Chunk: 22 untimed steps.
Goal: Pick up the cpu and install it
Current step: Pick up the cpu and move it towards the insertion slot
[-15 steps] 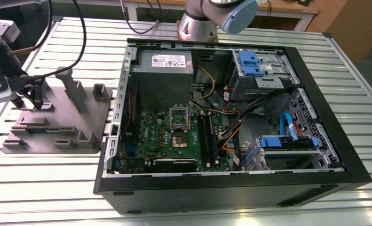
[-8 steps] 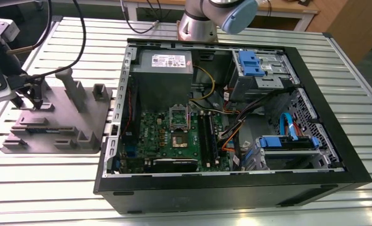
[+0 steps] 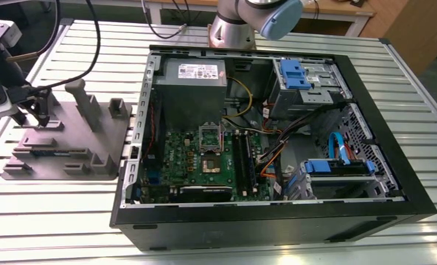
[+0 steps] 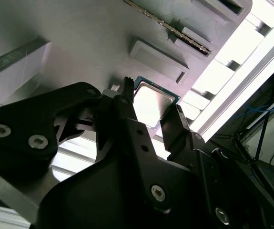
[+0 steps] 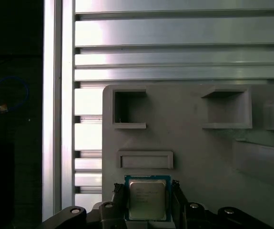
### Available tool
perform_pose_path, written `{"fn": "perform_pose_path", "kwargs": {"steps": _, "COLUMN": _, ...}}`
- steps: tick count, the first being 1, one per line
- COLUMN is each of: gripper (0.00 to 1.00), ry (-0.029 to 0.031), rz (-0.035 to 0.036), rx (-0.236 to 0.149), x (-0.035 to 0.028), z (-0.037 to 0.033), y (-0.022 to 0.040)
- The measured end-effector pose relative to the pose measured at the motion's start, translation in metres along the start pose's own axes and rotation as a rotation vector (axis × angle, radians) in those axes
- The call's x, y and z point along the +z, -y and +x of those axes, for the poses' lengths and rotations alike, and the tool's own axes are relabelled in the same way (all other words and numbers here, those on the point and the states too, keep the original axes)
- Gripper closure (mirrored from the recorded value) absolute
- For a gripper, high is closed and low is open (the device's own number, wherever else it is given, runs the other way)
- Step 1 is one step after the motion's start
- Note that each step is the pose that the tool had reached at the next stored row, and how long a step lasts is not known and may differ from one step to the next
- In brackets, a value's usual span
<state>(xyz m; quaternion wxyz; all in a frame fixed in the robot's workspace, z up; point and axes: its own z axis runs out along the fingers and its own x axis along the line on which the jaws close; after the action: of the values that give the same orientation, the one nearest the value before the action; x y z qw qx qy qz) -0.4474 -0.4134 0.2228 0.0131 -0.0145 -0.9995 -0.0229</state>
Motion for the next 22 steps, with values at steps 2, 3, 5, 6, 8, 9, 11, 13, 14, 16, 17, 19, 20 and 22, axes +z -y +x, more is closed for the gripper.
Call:
{"fn": "perform_pose_path", "kwargs": {"steps": 2, "gripper": 0.53, "ry": -0.0002, "rz": 0.0001, "rx": 0.0, "x": -0.0008, "z": 0.0001, "y": 0.0}}
{"fn": "perform_pose_path", "kwargs": {"steps": 3, "gripper": 0.53, "ry": -0.0002, "rz": 0.0001, "rx": 0.0, "x": -0.0011, "z": 0.0001, "y": 0.0}}
{"fn": "perform_pose_path", "kwargs": {"steps": 5, "gripper": 0.53, "ry": -0.0001, "rz": 0.0001, "rx": 0.0, "x": -0.0015, "z": 0.0001, "y": -0.0001}}
{"fn": "perform_pose_path", "kwargs": {"steps": 6, "gripper": 0.53, "ry": -0.0001, "rz": 0.0001, "rx": 0.0, "x": -0.0017, "z": 0.0001, "y": -0.0001}}
{"fn": "perform_pose_path", "kwargs": {"steps": 8, "gripper": 0.53, "ry": -0.0002, "rz": 0.0001, "rx": 0.0, "x": -0.002, "z": 0.0001, "y": -0.0001}}
{"fn": "perform_pose_path", "kwargs": {"steps": 9, "gripper": 0.53, "ry": -0.0002, "rz": 0.0001, "rx": 0.0, "x": -0.0022, "z": 0.0001, "y": -0.0001}}
{"fn": "perform_pose_path", "kwargs": {"steps": 11, "gripper": 0.53, "ry": -0.0003, "rz": 0.0002, "rx": 0.0, "x": -0.0027, "z": 0.0001, "y": -0.0001}}
{"fn": "perform_pose_path", "kwargs": {"steps": 13, "gripper": 0.53, "ry": -0.0003, "rz": 0.0002, "rx": 0.0, "x": -0.0032, "z": 0.0001, "y": -0.0001}}
{"fn": "perform_pose_path", "kwargs": {"steps": 14, "gripper": 0.53, "ry": -0.0002, "rz": 0.0001, "rx": 0.0, "x": -0.0035, "z": 0.0001, "y": -0.0001}}
{"fn": "perform_pose_path", "kwargs": {"steps": 16, "gripper": 0.53, "ry": -0.0002, "rz": 0.0001, "rx": 0.0, "x": -0.004, "z": 0.0001, "y": -0.0002}}
{"fn": "perform_pose_path", "kwargs": {"steps": 17, "gripper": 0.53, "ry": -0.0003, "rz": 0.0002, "rx": 0.0, "x": -0.0044, "z": 0.0002, "y": -0.0002}}
{"fn": "perform_pose_path", "kwargs": {"steps": 19, "gripper": 0.53, "ry": -0.0002, "rz": 0.0002, "rx": 0.0, "x": -0.0049, "z": 0.0002, "y": -0.0002}}
{"fn": "perform_pose_path", "kwargs": {"steps": 20, "gripper": 0.53, "ry": -0.0002, "rz": 0.0001, "rx": 0.0, "x": -0.0052, "z": 0.0002, "y": -0.0002}}
{"fn": "perform_pose_path", "kwargs": {"steps": 22, "gripper": 0.53, "ry": -0.0002, "rz": 0.0002, "rx": 0.0, "x": -0.0058, "z": 0.0002, "y": -0.0002}}
